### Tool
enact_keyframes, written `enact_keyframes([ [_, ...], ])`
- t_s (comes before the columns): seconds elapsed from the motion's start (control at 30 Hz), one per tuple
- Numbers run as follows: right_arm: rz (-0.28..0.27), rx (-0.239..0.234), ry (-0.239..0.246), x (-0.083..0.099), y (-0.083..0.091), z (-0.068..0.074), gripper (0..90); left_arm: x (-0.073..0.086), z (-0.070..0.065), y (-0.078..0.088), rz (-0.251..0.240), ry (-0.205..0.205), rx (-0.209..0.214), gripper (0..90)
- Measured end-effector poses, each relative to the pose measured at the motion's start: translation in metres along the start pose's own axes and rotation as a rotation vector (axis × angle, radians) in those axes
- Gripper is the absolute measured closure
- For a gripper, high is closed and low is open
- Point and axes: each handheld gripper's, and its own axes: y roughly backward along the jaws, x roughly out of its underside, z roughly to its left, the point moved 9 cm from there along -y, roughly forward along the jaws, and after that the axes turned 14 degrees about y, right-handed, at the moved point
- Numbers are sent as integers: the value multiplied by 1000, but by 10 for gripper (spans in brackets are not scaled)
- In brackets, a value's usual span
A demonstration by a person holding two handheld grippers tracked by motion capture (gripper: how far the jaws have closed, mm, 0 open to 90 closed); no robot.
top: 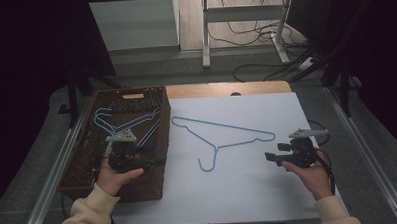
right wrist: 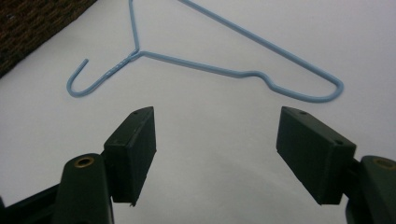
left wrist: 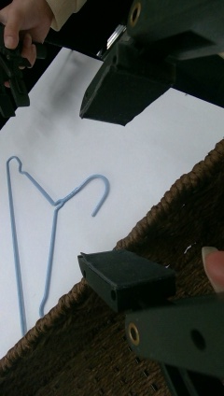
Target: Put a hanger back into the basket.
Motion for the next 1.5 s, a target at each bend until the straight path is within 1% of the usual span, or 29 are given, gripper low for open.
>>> enact_keyframes([
  [0.03, 0, 0, 0, 0, 0, 0, 292, 0, 0, 0, -1, 0, -1, 263],
  [0.07, 3, -9, 9, -3, -4, 3, 295, 0, 1, 0, -1, 0, -2, 264],
  [0.1, 3, -9, 9, -3, -4, 3, 295, 0, 1, 0, -1, 0, -2, 264],
  [0.2, 10, -26, 20, -10, -12, 8, 307, 0, 0, 0, -2, -2, -2, 264],
  [0.33, 20, -30, 31, -16, -17, 10, 328, 0, -1, 0, -1, -5, 1, 264],
  [0.4, 30, -36, 38, -23, -26, 12, 362, 0, -1, -1, 0, -3, 2, 265],
  [0.43, 30, -36, 38, -23, -26, 12, 362, 0, -1, -1, 0, -3, 2, 265],
  [0.5, 41, -44, 43, -28, -33, 14, 387, 0, -1, -1, 0, 0, 1, 266],
  [0.53, 52, -47, 46, -33, -41, 15, 424, 0, -1, 0, -1, 1, 1, 267],
  [0.57, 52, -47, 46, -33, -41, 15, 424, 0, -1, 0, -2, 1, 0, 267],
  [0.6, 55, -65, 43, -42, -53, 18, 468, 0, -1, 0, -1, -1, 0, 267],
  [0.63, 65, -71, 46, -45, -59, 19, 497, 0, -1, 0, -1, -1, 0, 268],
  [0.67, 65, -71, 46, -45, -59, 19, 497, 0, -1, 0, -1, -1, 0, 268],
  [0.7, 78, -73, 50, -48, -65, 20, 529, 0, -2, 0, -2, -1, 0, 268],
  [0.73, 102, -69, 61, -54, -77, 21, 610, 0, -2, 0, -2, -2, 0, 269],
  [0.77, 102, -69, 61, -54, -77, 21, 610, 0, -2, 0, -1, -2, 1, 269],
  [0.87, 134, -77, 75, -60, -96, 22, 714, 1, -1, -1, 2, -1, 0, 270],
  [0.93, 164, -76, 90, -62, -108, 21, 786, 2, 0, -1, 9, 0, 1, 271],
  [0.97, 193, -73, 92, -63, -119, 19, 846, 3, 0, -2, 10, 1, 0, 271],
  [1.0, 208, -71, 93, -63, -124, 17, 864, 3, 0, -2, 12, 2, 0, 271],
  [1.03, 208, -71, 93, -63, -124, 17, 864, 3, 0, -2, 12, 2, 0, 271],
  [1.07, 238, -51, 103, -62, -133, 14, 895, 3, 0, -2, 12, 1, 1, 271],
  [1.13, 260, -43, 104, -62, -139, 10, 898, 3, 0, -2, 12, 1, 1, 271],
  [1.17, 260, -43, 104, -62, -139, 10, 898, 3, 0, -2, 12, 1, 1, 271],
  [1.2, 283, -37, 106, -60, -143, 8, 898, 3, 0, -2, 12, 2, 1, 271],
  [1.27, 309, -28, 120, -56, -145, 7, 899, 4, 1, -2, 15, 3, 1, 271],
  [1.43, 320, -35, 127, -55, -144, 8, 899, 4, 0, -2, 17, 2, 1, 271],
  [1.47, 332, -37, 132, -53, -142, 10, 900, 4, 0, -2, 19, 1, 1, 271],
  [1.5, 332, -37, 132, -53, -142, 10, 900, 4, 0, -2, 19, 1, 1, 271],
])
